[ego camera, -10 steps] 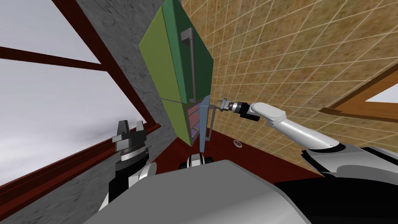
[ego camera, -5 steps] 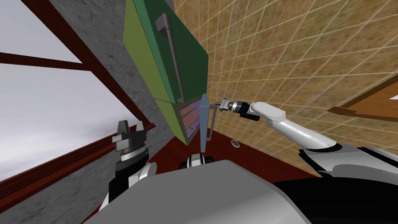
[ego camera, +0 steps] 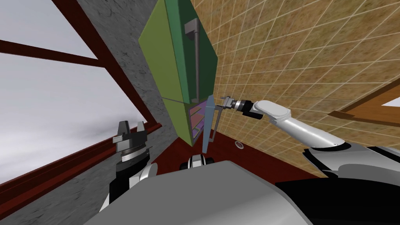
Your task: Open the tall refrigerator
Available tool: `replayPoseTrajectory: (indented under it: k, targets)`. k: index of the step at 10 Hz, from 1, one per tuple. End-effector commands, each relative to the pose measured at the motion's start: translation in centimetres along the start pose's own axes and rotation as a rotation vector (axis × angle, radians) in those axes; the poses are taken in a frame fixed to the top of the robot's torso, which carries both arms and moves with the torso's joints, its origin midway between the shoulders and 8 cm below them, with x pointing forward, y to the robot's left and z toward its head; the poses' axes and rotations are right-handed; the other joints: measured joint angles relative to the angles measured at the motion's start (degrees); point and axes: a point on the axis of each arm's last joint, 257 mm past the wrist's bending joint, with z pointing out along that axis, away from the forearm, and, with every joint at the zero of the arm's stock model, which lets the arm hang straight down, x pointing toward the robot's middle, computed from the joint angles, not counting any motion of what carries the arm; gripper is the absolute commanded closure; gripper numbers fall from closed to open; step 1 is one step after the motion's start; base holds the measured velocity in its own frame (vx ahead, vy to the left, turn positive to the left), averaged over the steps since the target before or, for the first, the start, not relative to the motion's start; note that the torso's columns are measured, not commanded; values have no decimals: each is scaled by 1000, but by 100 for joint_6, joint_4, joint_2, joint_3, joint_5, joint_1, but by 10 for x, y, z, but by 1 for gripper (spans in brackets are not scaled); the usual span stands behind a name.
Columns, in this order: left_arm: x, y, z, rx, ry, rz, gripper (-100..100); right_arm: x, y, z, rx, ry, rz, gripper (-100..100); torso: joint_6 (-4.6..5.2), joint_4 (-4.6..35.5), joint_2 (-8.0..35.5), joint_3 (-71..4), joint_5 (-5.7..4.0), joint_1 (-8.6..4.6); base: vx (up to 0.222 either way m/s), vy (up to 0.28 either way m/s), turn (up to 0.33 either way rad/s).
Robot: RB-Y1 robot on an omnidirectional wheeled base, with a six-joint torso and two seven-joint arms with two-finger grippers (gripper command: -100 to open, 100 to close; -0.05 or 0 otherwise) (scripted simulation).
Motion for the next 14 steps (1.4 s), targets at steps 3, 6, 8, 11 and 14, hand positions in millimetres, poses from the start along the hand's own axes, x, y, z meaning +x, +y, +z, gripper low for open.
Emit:
replayPoseTrajectory:
  k: [3,6,8,11,14]
  targets:
    - [0,0,0,0,0,0,0,32,-18,-10,34,80,2,-100,3,-11,0,1,-13,-19,21,265,-40]
    - [0,0,0,0,0,0,0,45,-32,-17,63,117,-3,-100,3,1,15,12,-6,-6,20,226,-34]
    - [0,0,0,0,0,0,0,56,-45,-23,88,148,-8,-100,-4,3,8,3,2,9,33,251,-41]
    - [0,0,0,0,0,0,0,71,-64,-33,126,192,-14,-100,-4,13,22,12,9,22,28,264,-39]
    - [0,0,0,0,0,0,0,84,-88,-45,174,231,-25,-100,-4,37,37,17,9,-22,-30,127,87]
